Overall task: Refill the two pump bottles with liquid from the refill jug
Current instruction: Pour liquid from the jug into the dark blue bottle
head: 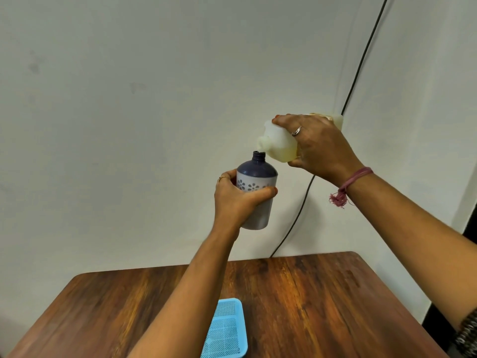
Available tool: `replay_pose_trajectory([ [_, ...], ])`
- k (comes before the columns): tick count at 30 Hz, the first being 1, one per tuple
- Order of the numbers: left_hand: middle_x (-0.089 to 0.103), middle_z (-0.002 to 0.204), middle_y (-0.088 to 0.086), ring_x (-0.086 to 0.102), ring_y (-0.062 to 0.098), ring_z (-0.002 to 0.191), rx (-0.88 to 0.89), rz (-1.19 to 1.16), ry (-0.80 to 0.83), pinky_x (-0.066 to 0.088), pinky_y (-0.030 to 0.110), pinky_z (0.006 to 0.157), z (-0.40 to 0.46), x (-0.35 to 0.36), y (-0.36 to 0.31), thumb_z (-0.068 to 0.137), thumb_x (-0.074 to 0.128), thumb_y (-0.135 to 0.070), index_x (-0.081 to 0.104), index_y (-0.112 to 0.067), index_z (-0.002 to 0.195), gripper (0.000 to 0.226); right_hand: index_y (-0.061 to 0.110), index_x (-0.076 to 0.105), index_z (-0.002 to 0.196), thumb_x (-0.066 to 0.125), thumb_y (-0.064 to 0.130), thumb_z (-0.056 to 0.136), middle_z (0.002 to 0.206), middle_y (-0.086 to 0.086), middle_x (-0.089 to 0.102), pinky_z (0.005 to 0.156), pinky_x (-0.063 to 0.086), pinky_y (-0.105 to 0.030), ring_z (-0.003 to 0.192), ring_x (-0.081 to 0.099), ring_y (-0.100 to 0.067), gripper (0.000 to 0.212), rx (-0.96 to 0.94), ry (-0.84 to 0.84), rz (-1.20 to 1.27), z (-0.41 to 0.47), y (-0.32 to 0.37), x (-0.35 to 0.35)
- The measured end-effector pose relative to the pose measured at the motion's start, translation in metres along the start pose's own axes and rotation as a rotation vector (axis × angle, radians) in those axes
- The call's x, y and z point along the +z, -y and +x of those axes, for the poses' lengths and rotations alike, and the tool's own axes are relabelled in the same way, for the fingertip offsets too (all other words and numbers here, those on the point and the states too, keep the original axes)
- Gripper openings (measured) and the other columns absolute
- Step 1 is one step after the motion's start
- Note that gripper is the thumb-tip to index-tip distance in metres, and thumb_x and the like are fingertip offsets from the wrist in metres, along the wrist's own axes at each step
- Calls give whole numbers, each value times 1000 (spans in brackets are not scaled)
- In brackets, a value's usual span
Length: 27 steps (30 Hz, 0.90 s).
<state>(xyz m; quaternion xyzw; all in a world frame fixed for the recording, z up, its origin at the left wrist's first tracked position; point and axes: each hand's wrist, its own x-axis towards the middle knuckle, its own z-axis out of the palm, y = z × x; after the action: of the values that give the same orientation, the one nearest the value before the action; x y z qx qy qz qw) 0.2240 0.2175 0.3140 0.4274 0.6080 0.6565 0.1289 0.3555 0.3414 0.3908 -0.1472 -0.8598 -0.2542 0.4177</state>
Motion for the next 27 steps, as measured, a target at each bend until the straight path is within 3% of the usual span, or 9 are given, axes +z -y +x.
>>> replay_pose_trajectory([
  [27,55,94,-11,58,7,81,-1,-7,-7,44,14,60,1,0,1,61,87,-24,44,-21,115,70,7,54,128,87,12,57,123,-13,63,92,46,-45,105,63,-34,78,-31,-24,-22,1,-2,0],
])
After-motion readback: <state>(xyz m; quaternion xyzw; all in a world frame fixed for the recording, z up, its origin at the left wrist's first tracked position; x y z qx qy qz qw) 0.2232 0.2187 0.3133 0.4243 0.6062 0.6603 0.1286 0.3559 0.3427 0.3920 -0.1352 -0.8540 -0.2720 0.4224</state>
